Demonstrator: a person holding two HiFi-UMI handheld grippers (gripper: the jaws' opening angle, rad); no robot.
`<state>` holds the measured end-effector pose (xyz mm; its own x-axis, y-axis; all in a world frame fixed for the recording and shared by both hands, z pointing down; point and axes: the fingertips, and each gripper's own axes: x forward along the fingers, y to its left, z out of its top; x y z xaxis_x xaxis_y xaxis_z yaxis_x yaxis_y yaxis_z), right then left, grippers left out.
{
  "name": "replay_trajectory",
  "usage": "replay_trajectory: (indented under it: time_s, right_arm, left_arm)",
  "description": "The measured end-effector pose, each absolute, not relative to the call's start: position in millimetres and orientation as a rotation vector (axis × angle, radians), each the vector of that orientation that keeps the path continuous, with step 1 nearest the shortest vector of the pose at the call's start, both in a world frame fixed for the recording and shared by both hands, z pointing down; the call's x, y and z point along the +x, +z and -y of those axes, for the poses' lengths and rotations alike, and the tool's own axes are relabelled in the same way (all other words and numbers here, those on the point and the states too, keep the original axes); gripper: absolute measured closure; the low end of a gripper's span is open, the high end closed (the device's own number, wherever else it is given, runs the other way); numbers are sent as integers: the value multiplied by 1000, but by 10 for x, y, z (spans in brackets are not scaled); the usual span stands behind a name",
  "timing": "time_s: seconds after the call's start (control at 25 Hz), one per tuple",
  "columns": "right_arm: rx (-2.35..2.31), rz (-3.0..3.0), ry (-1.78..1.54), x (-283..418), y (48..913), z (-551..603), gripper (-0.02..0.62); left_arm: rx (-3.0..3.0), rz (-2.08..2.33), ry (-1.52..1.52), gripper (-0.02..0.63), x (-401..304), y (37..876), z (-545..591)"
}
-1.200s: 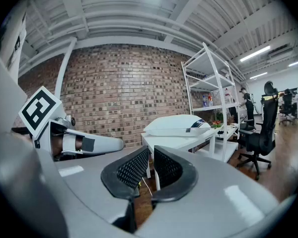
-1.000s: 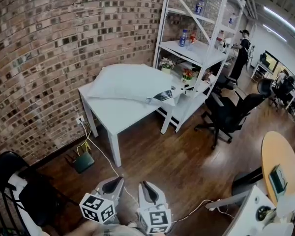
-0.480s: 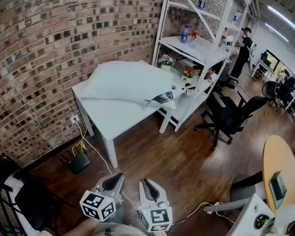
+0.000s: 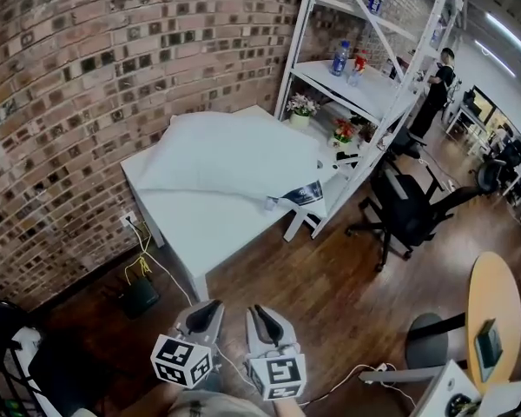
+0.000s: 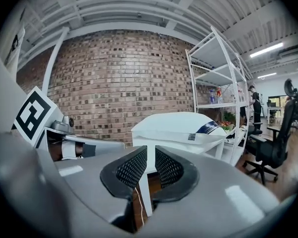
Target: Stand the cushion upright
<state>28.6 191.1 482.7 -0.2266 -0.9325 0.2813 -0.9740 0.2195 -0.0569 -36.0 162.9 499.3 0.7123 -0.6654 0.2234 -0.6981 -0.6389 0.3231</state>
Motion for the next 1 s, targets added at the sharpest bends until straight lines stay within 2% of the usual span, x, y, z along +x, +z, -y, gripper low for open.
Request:
replay_trajectory:
  time_s: [0.52,1.0]
  right_arm:
    - [1806,2254,283,112,4639,-678,548]
    - [1894,2192,261,440,4536,-251,543]
  left_arm:
    - [2584,1012,70,606,-344,4802,-381]
    - [2615,993,76,606,-273,4683,89]
